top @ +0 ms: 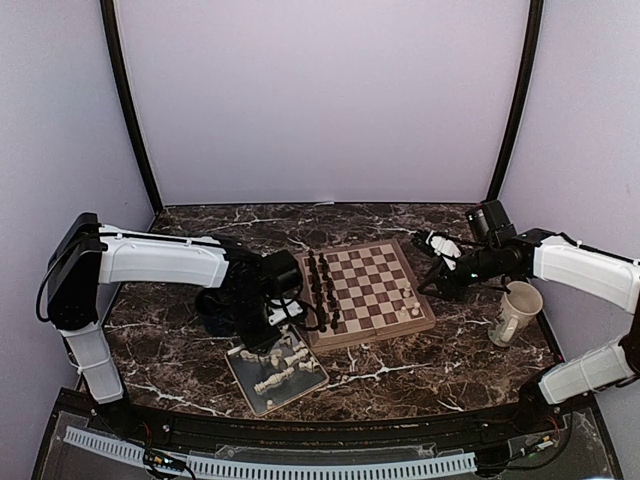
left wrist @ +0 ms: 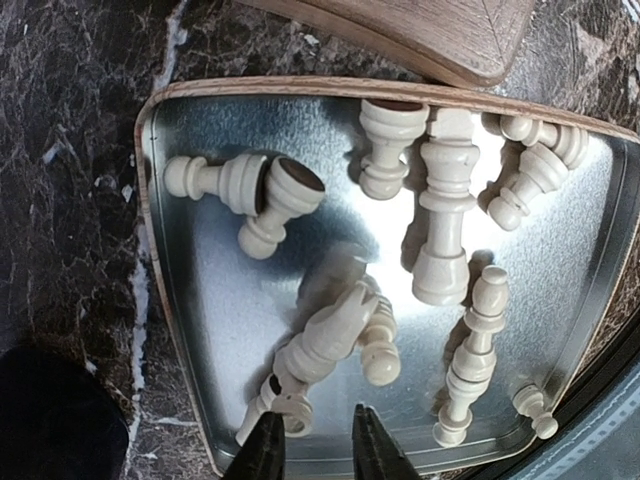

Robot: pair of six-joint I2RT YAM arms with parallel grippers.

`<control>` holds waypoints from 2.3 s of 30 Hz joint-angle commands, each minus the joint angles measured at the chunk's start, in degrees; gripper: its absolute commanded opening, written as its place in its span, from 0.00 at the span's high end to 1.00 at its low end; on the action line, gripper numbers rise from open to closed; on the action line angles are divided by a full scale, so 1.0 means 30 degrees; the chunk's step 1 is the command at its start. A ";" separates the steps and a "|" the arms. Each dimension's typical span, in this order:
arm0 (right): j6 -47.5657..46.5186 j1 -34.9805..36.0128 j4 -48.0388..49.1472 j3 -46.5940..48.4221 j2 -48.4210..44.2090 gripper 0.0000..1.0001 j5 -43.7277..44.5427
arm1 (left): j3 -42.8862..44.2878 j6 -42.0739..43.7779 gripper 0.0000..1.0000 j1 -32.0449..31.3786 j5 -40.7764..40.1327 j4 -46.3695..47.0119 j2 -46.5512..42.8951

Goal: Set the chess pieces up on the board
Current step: Pick up the chess pile from the storage box.

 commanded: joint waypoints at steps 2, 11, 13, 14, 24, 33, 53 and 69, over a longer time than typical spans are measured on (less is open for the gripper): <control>-0.0165 -0.0101 0.0536 -0.0195 0.0196 0.61 -0.0058 | -0.0381 0.0236 0.74 -0.0054 -0.0232 0.0572 -0.0777; -0.0193 -0.0100 0.0536 -0.0165 0.0414 0.61 -0.0109 | -0.0873 0.0393 0.67 -0.0054 -0.0679 0.0856 -0.1195; -0.0192 -0.0101 0.0525 -0.0165 0.0458 0.61 -0.0106 | -0.1055 0.0416 0.67 -0.0054 -0.0724 0.0725 -0.0802; -0.0200 -0.0115 0.0531 -0.0166 0.0494 0.61 -0.0123 | -0.1139 0.0440 0.67 -0.0054 -0.0711 0.0691 -0.0706; -0.0174 -0.0101 0.0480 -0.0127 0.0634 0.62 -0.0134 | -0.1335 0.0606 0.82 -0.0054 -0.0489 0.0856 -0.0597; -0.0206 -0.0101 0.0457 -0.0100 0.0725 0.61 -0.0171 | -0.1410 0.0680 0.82 -0.0054 -0.0408 0.1375 -0.0296; 0.0319 0.1166 -0.2912 0.4635 0.3181 0.63 -0.4827 | -0.2180 -0.0040 0.97 -0.0054 0.2000 0.2493 -0.4829; 0.0766 0.5511 -0.2887 0.7731 0.5593 0.62 -0.4093 | -0.3499 -0.3052 0.98 0.0799 0.4120 0.5191 -0.5083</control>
